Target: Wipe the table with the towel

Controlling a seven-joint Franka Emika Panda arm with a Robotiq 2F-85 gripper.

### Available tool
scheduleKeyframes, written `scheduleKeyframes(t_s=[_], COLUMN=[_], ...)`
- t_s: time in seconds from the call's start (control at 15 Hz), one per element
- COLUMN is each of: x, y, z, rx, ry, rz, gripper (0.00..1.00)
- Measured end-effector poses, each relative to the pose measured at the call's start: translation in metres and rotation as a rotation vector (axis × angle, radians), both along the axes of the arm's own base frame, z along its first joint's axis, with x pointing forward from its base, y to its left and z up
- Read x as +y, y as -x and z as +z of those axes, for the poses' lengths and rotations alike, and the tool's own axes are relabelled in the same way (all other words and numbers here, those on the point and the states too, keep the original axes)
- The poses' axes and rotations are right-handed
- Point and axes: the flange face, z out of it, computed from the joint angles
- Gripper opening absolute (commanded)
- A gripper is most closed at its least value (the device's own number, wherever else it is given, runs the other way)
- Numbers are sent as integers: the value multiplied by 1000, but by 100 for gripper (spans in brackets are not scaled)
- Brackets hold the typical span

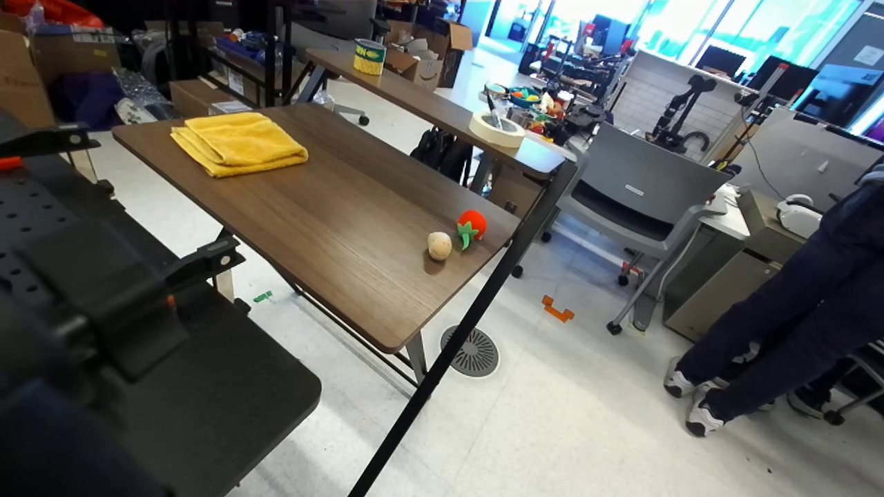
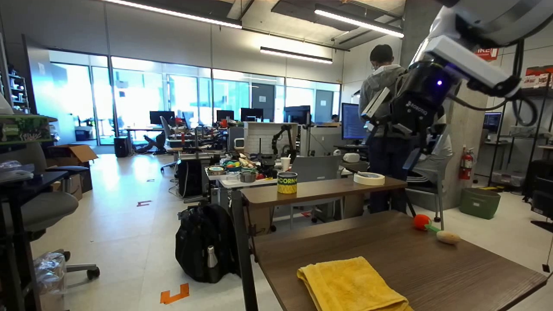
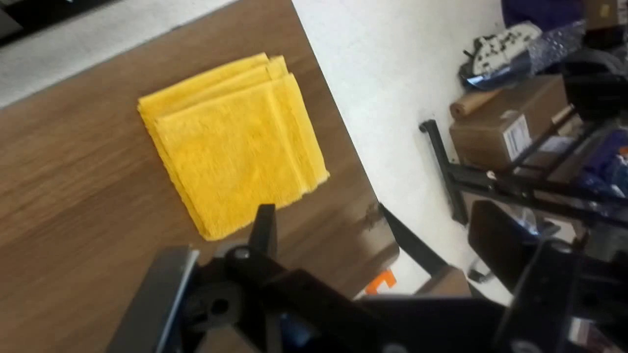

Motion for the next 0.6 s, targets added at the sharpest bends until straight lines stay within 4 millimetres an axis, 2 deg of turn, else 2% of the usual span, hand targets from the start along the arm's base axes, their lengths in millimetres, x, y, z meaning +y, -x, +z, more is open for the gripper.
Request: scheduleKeyframes(t_s=[0.13,0.2,0.33,0.6], x=[-24,-31,-30,-25], y=[-34,-41,-39,-39], z=[-8,-13,-19,-17], rx=[-49,-54,-43,-56], ry=[-68,-72,-69,-44], rz=[-80,-87,-85,-62], gripper=[100,100,100,100])
